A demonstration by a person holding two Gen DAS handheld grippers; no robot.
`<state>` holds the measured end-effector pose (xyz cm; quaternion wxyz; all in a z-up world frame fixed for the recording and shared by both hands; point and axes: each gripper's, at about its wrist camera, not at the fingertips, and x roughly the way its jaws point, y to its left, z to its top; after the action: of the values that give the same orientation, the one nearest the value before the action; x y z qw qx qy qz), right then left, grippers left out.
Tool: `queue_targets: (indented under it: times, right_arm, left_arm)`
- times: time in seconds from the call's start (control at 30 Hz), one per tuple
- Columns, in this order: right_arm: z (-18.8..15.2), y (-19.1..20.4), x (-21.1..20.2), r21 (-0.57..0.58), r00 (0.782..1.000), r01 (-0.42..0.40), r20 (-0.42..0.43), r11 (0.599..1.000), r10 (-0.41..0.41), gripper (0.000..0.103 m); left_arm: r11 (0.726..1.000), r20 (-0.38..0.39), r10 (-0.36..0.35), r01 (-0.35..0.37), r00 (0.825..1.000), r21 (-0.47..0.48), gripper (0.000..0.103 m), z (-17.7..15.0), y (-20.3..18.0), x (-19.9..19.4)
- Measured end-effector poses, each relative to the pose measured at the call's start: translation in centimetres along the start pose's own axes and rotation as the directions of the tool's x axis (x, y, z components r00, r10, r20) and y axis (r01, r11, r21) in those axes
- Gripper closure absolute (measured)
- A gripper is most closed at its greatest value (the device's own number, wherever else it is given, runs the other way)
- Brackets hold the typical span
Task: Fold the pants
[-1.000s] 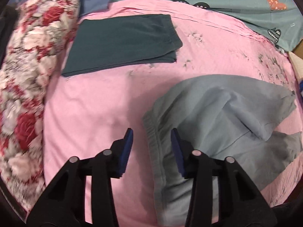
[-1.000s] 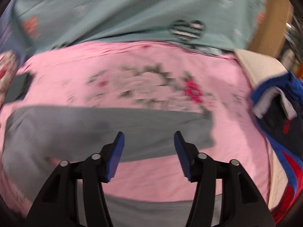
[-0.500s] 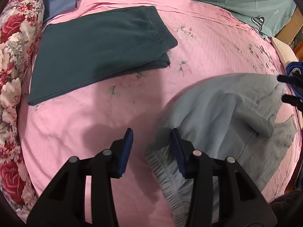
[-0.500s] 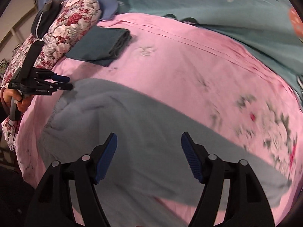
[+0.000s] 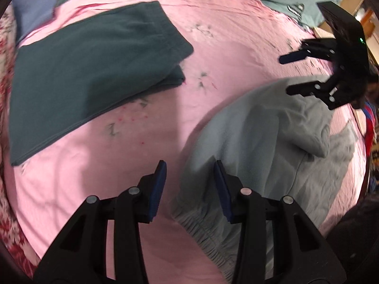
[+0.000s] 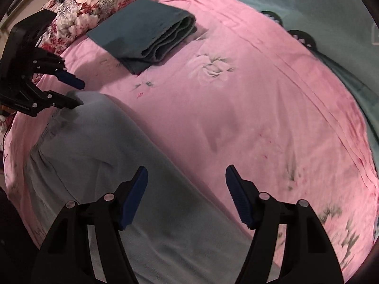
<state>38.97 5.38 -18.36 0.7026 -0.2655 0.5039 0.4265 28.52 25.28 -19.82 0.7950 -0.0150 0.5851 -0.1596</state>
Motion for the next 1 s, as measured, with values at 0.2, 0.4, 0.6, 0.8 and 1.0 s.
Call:
queue_targets:
  times: [0.2,0.4,0.6,0.8,1.0]
  right_arm:
    - [-0.4,1.0,1.6,-0.106,0.999,-0.012,-0.037,0.994,0.008,0.074]
    - [-0.7,1.5,-0.5,-0.094,1.0,-0.021,0.0,0.995,0.021,0.102]
    - [-2.4,4.8,-7.7,-0.111,0.995,0.03,0.103,0.993,-0.019,0.102]
    - [-7.2,11.7,-12.9,-0.185,0.991,0.043,0.129,0.982,-0.019,0.102]
    - [-13.1,18.3,-11.4,-0.229,0.999,-0.006,0.044,0.973,0.017,0.102]
  left_arm:
    - [0.999,-0.036,-0.041,0.042,0.999,0.029,0.069,0.8,0.2,1.0]
    - [0.997,-0.037,-0.062,0.064,0.997,0.035,0.1,1.1,-0.1,0.8]
    - [0.998,0.085,-0.02,0.014,0.996,0.064,0.1,0.0,-1.4,-4.6]
    - [0.982,0.156,0.015,-0.043,0.988,0.182,0.1,-4.1,-5.6,-10.8]
    - [0.977,0.09,0.001,-0.02,0.996,0.21,0.1,-11.0,-8.7,-11.4]
